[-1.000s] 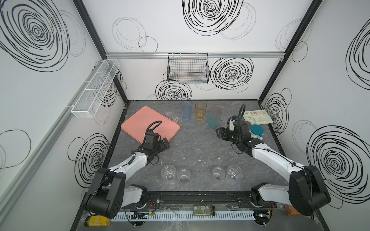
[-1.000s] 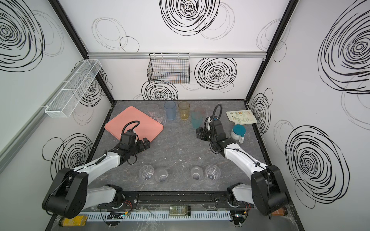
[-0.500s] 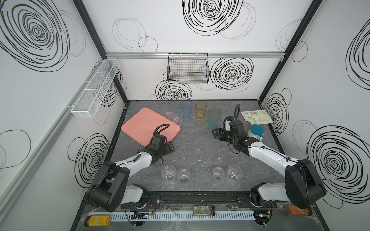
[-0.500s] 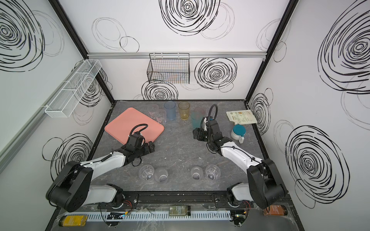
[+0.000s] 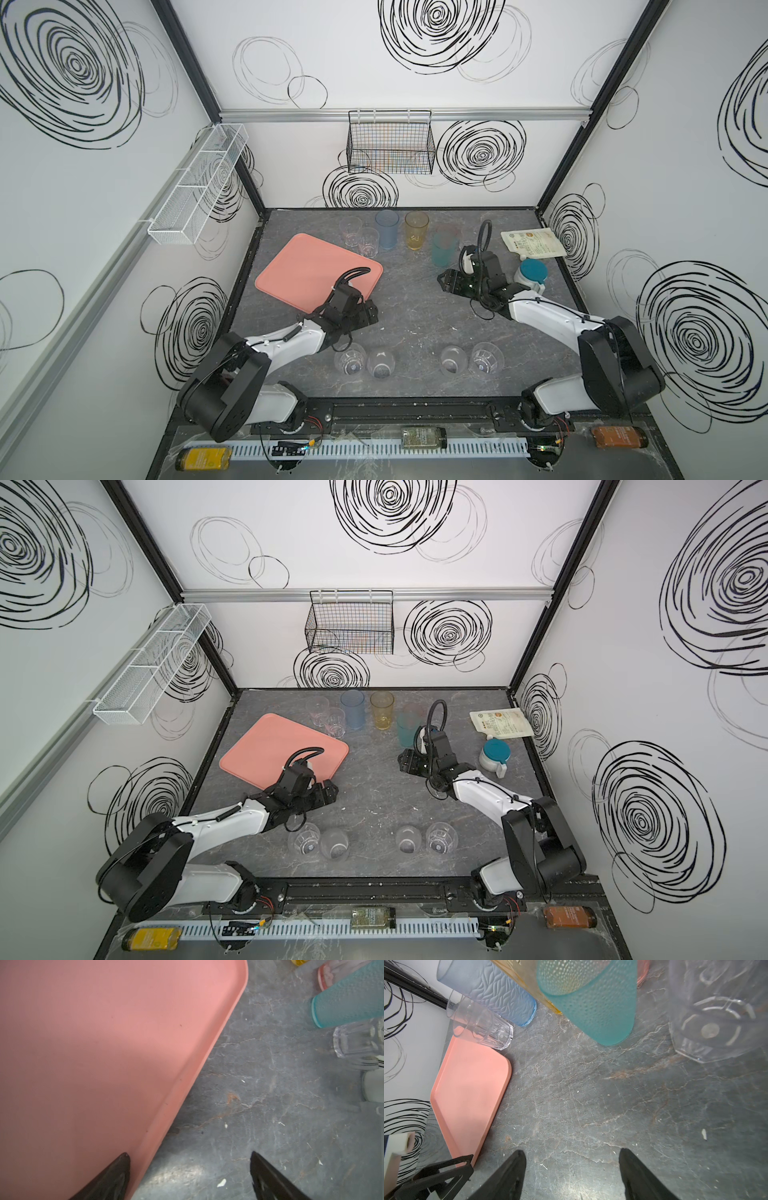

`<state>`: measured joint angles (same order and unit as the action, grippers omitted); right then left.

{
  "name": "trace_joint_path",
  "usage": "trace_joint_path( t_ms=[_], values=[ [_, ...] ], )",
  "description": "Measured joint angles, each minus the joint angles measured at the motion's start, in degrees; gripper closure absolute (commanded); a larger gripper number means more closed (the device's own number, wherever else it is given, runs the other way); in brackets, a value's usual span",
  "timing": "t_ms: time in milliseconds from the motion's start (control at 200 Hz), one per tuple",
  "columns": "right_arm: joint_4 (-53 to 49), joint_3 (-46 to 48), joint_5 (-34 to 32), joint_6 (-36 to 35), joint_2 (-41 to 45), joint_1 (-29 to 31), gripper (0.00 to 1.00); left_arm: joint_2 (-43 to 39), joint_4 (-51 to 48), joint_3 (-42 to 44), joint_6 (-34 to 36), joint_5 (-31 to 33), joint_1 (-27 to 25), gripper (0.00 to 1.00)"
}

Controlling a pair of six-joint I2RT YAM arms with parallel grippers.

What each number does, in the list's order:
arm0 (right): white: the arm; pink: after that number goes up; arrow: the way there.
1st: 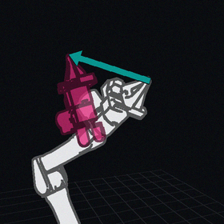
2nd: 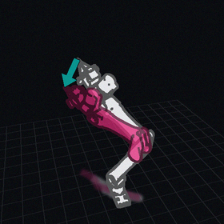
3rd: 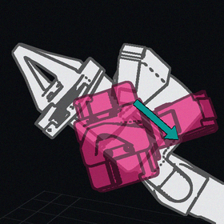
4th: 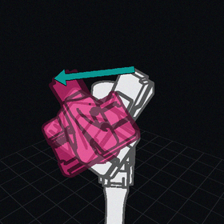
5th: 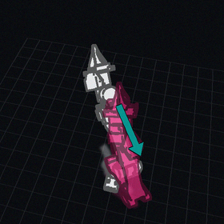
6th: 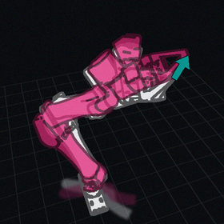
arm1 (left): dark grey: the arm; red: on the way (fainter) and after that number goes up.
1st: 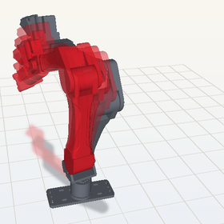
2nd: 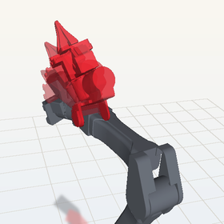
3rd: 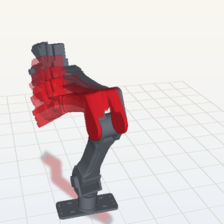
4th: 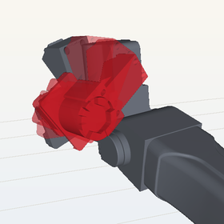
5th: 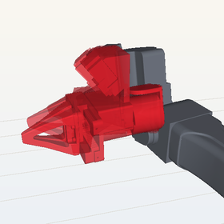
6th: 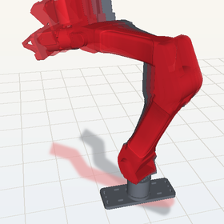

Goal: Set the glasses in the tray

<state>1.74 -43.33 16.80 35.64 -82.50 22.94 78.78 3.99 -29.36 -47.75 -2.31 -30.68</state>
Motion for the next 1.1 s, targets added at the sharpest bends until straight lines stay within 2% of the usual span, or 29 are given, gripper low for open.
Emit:
trace_joint_path(
  t_ms=[180, 275, 360, 455, 585, 680, 785, 905, 1101],
  values=[
    [-0.7, -0.42, -0.2, 1.97, -1.62, 1.29, 0.27, 2.75, 1.68, -2.32, -2.54, -2.89, -3.45, 0.1],
    [-1.77, -1.92, -1.07, 3.08, -3.54, 2.71, 0.26, 3.67, -0.2, -5.11, -1.86, -3.91, -5.18, 0.11],
    [-2.64, -3.43, -3.06, 4.5, -5.18, 4.26, 0.26, 3.54, -1.29, -7.32, -0.31, -5.35, -4.74, 0.12],
    [-4.72, -5.53, -6.56, 6.14, -6.23, 7.19, 0.25, 1.11, -2.36, -7.93, 1.77, -6.84, -1.25, 0.12],
    [-7.28, -10.84, -11.52, 8.39, -9.46, 13.0, 0.24, -4.74, -7.1, -8.57, 6.49, -6.1, 6.14, 0.11],
    [-9.64, -17.4, -14.75, 9.92, -14.71, 17.68, 0.24, -8.57, -9.29, -8.83, 9.92, -3.87, 12.37, 0.11],
    [-13.6, -26.43, -17.38, 10.86, -22.34, 21.49, 0.28, -12.24, -11.32, -8.7, 11.52, -0.46, 17.53, 0.11],
    [-16.65, -34.42, -19.98, 10.88, -30.16, 24.5, 0.35, -16.22, -11.78, -7.13, 11.5, 4.31, 19.12, 0.11],
    [-20.63, -40.5, -21.14, 10.34, -37.59, 25.99, 0.49, -18.34, -13.0, -3.87, 11.63, 8.7, 19.23, 0.1]
  ],
)
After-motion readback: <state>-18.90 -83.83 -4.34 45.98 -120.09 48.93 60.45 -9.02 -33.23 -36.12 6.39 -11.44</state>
